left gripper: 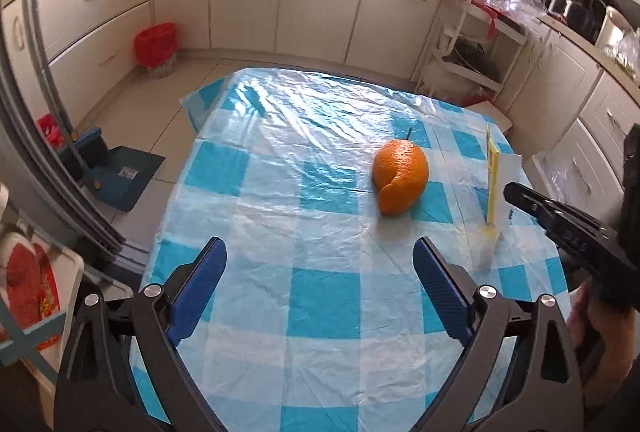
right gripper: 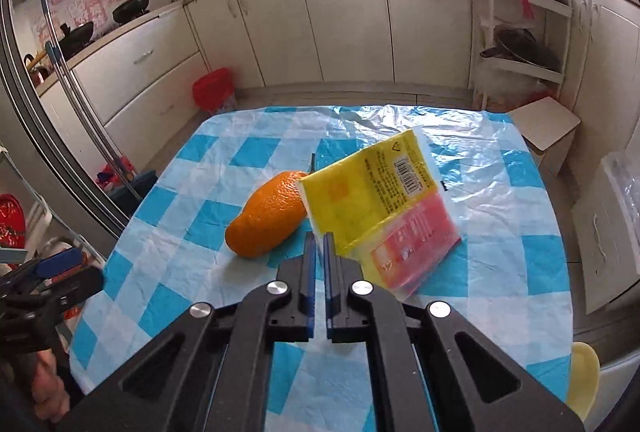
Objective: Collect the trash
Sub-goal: 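Move both tools back over the table toward the orange peel and yellow bag, then grasp the orange peel with the left tool while the right tool grasps the yellow bag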
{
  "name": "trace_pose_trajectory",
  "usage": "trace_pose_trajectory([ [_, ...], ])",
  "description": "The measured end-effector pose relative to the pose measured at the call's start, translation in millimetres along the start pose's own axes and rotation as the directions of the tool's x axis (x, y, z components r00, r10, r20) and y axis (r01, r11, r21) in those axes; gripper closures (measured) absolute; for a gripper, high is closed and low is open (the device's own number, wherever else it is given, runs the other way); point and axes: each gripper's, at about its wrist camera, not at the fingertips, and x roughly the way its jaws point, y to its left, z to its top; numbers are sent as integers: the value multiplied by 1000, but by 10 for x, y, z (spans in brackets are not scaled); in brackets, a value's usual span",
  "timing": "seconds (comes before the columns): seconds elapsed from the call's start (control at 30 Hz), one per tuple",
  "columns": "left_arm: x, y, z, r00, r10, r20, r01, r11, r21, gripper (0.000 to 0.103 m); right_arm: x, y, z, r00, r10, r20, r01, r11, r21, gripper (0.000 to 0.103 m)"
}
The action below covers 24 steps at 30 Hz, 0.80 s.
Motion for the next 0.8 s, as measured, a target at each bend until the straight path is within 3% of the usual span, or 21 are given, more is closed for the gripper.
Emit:
trace_pose_trajectory([
  [0.13,278,-379,180,1000,-2,2,2,993,119,13,-229,-111,-77,999,31,-11,-31,999,-21,99],
  [0.3,671,-758,336,999,33,9,-34,970,240,13,-282,-67,-258,992,82,-91,-92,990,-110,99],
  [0.47,971,-983,404,999,31,-11,-26,955,296,13,-266,45,-479,960,150,-237,-201,958,-207,99],
  [0.5,1020,-1012,408,1000,23,-19,-16,953,303,17,-265,52,-515,953,152,-261,-212,953,-218,95],
  [0.53,1069,-1026,409,999,13,-32,-3,952,306,31,-245,60,-558,943,165,-290,-234,946,-223,88],
  [0.57,1119,-1020,405,999,-1,-55,17,953,303,42,-235,59,-584,935,173,-310,-248,942,-224,59],
  [0.6,1151,-992,395,998,3,-63,16,956,293,56,-258,50,-590,942,160,-294,-233,945,-231,35],
  [0.7,1122,-902,406,997,-44,-67,59,967,250,74,-344,-41,-530,955,171,-243,-223,953,-205,31],
  [0.8,1046,-791,392,993,-87,-79,102,973,206,80,-325,-228,-444,974,106,-198,-132,984,-123,24],
])
